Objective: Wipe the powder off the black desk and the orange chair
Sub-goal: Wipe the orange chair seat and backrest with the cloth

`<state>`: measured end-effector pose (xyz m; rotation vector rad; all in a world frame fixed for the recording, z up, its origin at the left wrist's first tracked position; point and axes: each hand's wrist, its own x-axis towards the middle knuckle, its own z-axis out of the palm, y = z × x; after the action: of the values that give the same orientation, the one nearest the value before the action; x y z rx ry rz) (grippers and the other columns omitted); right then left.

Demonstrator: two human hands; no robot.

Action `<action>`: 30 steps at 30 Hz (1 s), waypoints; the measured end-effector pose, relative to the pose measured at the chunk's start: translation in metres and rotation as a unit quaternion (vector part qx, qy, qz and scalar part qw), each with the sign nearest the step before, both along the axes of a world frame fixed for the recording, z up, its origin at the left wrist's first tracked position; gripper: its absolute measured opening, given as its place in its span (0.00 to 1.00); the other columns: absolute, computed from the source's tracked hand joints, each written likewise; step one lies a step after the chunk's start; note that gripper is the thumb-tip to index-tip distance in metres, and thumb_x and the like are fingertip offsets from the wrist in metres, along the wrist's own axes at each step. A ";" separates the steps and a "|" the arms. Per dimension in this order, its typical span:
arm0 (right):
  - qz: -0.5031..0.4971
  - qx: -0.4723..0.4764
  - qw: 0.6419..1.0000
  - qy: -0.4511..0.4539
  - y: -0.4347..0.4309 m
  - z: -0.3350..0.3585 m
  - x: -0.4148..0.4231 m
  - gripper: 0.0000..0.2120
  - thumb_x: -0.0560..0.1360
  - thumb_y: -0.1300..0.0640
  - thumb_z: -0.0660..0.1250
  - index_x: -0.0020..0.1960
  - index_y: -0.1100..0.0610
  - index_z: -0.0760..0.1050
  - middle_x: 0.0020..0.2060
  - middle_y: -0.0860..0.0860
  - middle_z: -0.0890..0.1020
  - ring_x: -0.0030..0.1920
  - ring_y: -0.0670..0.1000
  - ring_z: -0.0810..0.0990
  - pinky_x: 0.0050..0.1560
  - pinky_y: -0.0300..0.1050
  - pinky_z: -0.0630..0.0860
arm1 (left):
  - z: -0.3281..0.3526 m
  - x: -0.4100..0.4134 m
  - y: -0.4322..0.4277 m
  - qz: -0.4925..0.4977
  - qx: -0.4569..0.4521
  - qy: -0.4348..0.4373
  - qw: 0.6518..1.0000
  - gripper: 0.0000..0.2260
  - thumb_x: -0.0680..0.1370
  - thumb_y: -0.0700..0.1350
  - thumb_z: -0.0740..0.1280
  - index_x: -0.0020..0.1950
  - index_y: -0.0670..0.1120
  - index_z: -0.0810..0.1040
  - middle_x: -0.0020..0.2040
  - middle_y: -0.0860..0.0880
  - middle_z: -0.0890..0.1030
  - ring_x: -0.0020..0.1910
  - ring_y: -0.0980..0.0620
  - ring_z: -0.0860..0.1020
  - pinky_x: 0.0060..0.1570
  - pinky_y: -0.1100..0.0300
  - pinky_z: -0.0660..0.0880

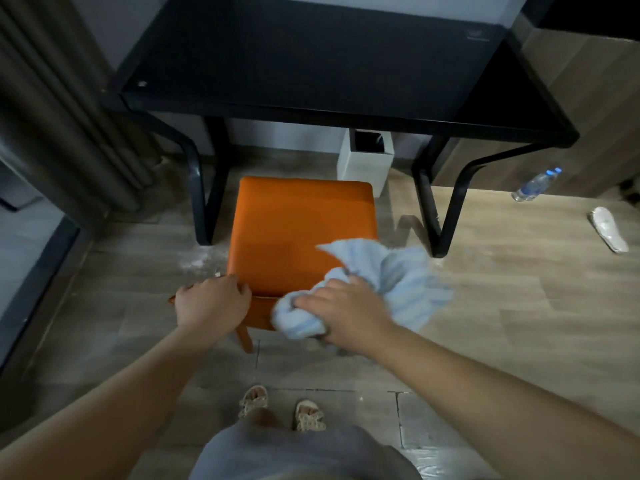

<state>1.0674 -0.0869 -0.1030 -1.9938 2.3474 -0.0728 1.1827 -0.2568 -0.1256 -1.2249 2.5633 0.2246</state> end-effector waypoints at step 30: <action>-0.128 -0.041 0.990 -0.053 -0.116 -0.015 0.082 0.23 0.59 0.45 0.75 0.52 0.48 0.79 0.42 0.45 0.83 0.44 0.52 0.81 0.43 0.48 0.75 | 0.007 0.048 -0.064 0.275 0.481 0.414 0.722 0.14 0.83 0.41 0.51 0.54 0.39 0.76 0.55 0.39 0.74 0.36 0.64 0.79 0.39 0.69 0.73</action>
<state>1.1492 -0.2026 -0.1181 -1.6623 2.5528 -0.2845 1.2312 -0.3203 -0.1188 -1.4902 1.8159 2.3202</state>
